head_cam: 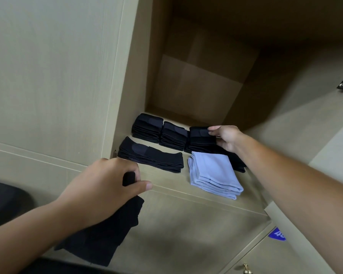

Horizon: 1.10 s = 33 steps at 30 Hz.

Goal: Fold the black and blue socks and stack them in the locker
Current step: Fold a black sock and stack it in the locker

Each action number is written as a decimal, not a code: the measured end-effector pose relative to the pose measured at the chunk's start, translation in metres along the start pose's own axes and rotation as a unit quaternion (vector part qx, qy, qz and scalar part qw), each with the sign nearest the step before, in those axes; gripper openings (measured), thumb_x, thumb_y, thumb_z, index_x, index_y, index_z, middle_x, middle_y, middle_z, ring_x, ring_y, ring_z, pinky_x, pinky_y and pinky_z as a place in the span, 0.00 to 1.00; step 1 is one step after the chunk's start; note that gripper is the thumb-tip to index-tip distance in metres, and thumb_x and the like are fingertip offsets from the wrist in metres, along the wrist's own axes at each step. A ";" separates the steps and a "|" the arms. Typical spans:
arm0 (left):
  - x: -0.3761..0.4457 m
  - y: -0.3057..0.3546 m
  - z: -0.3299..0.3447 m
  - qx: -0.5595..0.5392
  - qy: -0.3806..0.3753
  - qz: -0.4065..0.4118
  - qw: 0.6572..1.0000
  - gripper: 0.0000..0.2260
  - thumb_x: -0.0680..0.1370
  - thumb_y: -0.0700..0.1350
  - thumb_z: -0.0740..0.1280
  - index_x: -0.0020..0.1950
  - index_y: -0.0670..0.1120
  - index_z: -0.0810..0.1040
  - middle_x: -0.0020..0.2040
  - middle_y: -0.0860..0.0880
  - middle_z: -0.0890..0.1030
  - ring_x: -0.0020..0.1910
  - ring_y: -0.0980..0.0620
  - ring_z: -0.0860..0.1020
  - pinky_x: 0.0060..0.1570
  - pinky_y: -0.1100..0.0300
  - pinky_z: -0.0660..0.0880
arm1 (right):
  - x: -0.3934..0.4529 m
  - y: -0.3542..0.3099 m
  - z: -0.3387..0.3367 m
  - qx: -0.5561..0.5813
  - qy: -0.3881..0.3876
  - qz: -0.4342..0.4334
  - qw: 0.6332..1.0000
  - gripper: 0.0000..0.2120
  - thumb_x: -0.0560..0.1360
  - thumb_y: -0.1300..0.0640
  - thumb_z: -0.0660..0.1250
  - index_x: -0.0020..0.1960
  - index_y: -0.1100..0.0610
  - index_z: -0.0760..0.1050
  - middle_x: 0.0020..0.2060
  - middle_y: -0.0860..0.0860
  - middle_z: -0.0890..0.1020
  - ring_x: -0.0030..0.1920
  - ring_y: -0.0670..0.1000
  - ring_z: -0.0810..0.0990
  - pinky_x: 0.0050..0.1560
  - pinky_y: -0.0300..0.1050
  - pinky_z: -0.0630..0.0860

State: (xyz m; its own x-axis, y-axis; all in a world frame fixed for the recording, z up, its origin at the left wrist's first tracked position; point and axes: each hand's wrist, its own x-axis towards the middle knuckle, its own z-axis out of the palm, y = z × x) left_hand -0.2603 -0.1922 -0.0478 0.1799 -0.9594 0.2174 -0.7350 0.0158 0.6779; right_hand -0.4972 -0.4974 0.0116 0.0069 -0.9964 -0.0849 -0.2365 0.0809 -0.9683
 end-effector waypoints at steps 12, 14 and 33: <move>0.003 -0.003 0.003 0.010 0.002 0.015 1.000 0.14 0.73 0.67 0.69 0.39 0.57 0.79 0.35 0.63 0.80 0.37 0.61 0.78 0.34 0.62 0.75 | 0.000 -0.004 0.002 -0.207 0.030 -0.037 0.977 0.09 0.73 0.69 0.74 0.51 0.60 0.82 0.52 0.57 0.82 0.55 0.54 0.80 0.43 0.43 0.79; 0.003 -0.003 0.003 0.008 0.005 0.013 1.000 0.14 0.73 0.66 0.69 0.38 0.57 0.79 0.35 0.62 0.80 0.36 0.61 0.78 0.33 0.62 0.74 | 0.002 -0.007 0.000 -0.263 0.040 -0.056 0.962 0.07 0.73 0.67 0.75 0.47 0.58 0.81 0.51 0.56 0.82 0.55 0.55 0.81 0.50 0.46 0.80; 0.001 0.006 -0.020 -0.124 0.093 -0.092 0.984 0.19 0.76 0.62 0.70 0.34 0.49 0.80 0.30 0.52 0.80 0.34 0.52 0.79 0.34 0.59 0.71 | -0.177 0.003 0.053 -0.078 -0.094 -0.188 0.975 0.08 0.77 0.67 0.69 0.53 0.58 0.84 0.44 0.53 0.86 0.42 0.45 0.82 0.46 0.35 0.79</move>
State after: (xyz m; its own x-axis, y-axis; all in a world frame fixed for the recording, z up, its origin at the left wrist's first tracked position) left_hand -0.2517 -0.1870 -0.0292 0.4285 -0.8848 0.1833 -0.5004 -0.0634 0.8635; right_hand -0.4481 -0.3198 0.0111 0.2965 -0.9308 0.2137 -0.3267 -0.3091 -0.8932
